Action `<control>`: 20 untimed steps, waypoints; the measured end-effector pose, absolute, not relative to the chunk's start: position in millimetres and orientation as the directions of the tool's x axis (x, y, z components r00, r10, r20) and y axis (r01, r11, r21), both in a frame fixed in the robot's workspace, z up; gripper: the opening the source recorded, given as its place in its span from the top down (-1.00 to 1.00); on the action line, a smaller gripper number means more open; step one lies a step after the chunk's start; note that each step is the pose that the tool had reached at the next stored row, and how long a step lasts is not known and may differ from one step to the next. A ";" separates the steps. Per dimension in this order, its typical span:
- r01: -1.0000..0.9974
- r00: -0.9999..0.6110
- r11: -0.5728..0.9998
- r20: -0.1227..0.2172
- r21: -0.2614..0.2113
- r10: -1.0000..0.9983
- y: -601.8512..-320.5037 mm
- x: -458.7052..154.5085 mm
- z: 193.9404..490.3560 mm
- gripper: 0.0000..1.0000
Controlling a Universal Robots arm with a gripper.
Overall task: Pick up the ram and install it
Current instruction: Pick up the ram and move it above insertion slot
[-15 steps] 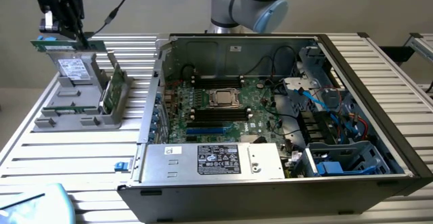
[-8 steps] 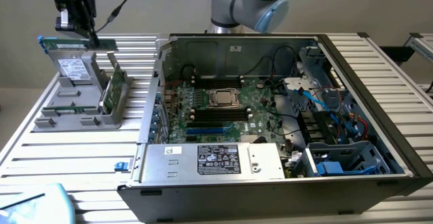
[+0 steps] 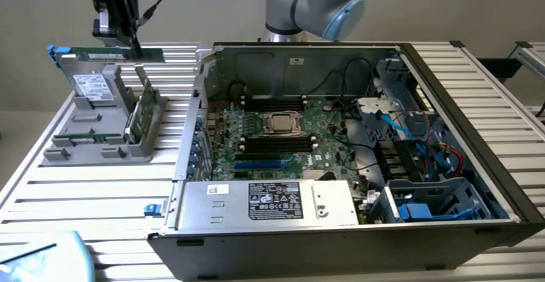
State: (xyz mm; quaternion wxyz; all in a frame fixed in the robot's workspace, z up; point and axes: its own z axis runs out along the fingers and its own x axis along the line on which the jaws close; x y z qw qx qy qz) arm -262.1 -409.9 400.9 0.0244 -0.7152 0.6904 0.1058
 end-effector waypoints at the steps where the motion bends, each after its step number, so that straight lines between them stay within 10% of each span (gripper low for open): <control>1: -0.993 0.024 -0.045 -0.185 0.111 -0.982 -409.9 -258.3 401.3 0.73; 20: -0.993 0.024 -0.045 -0.185 0.109 -0.982 -409.9 -193.2 408.6 0.73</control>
